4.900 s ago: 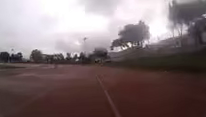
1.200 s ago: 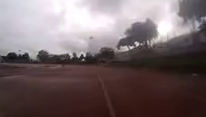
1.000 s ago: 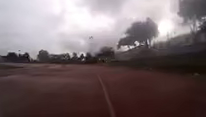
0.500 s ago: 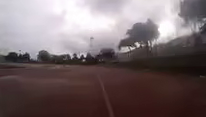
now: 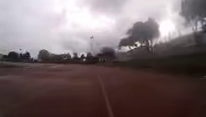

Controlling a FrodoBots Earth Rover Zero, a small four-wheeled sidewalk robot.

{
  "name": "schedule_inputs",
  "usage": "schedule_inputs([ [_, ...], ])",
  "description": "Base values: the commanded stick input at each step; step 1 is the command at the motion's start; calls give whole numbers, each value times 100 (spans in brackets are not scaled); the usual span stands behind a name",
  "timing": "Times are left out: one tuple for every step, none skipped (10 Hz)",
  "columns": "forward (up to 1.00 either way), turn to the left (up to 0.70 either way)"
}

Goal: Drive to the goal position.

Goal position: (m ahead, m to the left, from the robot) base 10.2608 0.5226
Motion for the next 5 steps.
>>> schedule_inputs([
  [50, 0],
  [50, 0],
  [50, 0],
  [50, 0],
  [50, 0],
])
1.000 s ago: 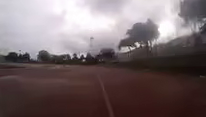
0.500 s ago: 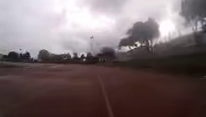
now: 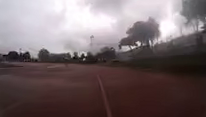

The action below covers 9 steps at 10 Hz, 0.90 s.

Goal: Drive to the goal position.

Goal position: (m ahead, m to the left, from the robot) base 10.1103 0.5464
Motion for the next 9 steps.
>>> schedule_inputs([
  [50, 0],
  [50, 0],
  [50, 0],
  [50, 0],
  [50, 0],
  [50, 0],
  [50, 0],
  [50, 0],
  [50, 0],
])
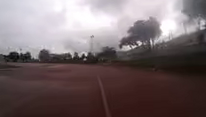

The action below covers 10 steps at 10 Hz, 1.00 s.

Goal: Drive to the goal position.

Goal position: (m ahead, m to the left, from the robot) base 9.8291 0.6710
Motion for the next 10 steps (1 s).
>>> schedule_inputs([
  [50, 0],
  [50, 0],
  [50, 0],
  [50, 0],
  [50, 0],
  [50, 0],
  [50, 0],
  [50, 0],
  [50, 0],
  [50, 0],
])
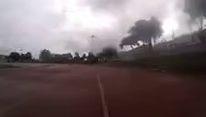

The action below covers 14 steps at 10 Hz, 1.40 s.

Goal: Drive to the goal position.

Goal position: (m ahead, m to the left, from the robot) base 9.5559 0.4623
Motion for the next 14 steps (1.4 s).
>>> schedule_inputs([
  [50, 0],
  [50, 0],
  [50, 0],
  [50, 0],
  [50, 0],
  [50, 0],
  [50, 0],
  [50, 0],
  [50, 0],
  [50, 0],
  [50, 0],
  [50, 0],
  [50, 0],
  [50, 0],
])
